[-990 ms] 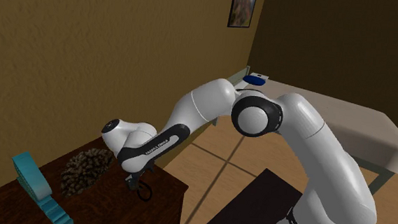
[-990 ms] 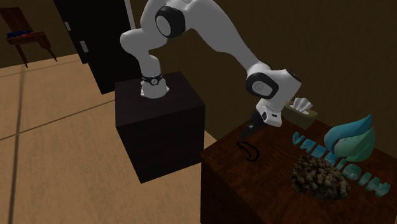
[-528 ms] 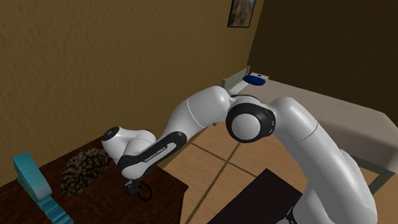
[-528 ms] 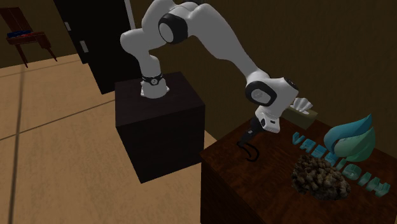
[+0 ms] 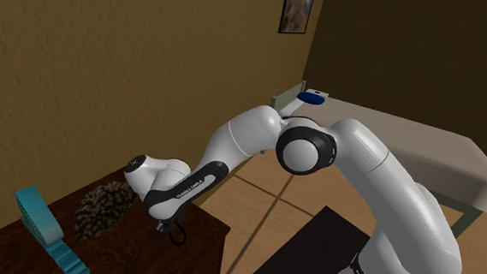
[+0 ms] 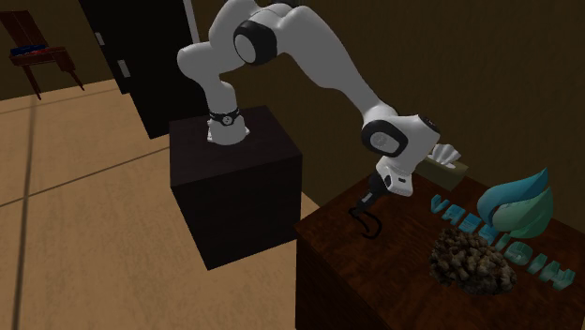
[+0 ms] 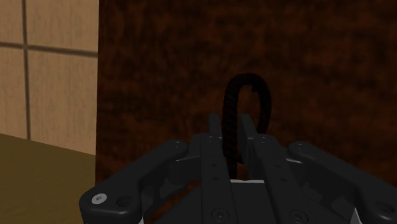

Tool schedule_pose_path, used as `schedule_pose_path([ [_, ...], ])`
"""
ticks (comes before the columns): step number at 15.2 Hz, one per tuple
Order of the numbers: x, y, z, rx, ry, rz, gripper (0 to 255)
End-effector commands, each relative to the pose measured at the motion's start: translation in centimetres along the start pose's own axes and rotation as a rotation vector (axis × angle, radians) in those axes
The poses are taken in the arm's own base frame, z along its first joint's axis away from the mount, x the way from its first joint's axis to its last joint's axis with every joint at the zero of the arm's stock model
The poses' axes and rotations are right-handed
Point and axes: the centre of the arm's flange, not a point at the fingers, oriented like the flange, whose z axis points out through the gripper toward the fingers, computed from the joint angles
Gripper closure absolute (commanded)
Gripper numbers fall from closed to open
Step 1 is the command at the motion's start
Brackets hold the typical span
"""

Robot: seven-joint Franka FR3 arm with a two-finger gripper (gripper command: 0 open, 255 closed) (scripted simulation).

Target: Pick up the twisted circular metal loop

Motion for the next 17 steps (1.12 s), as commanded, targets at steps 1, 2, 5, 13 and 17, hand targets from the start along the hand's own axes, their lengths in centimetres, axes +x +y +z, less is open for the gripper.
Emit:
schedule_pose_path([
  [1,0.0,-0.1,0.1,0.0,-0.001,-0.001,255],
  [2,-0.1,0.0,0.1,0.0,-0.001,-0.001,255],
  [5,-0.4,0.4,-1.4,0.0,-0.001,-0.001,255],
  [13,-1.4,1.5,-5.4,0.0,-0.001,-0.001,255],
  [17,-1.8,2.0,-7.3,0.0,-0.001,-0.001,255],
])
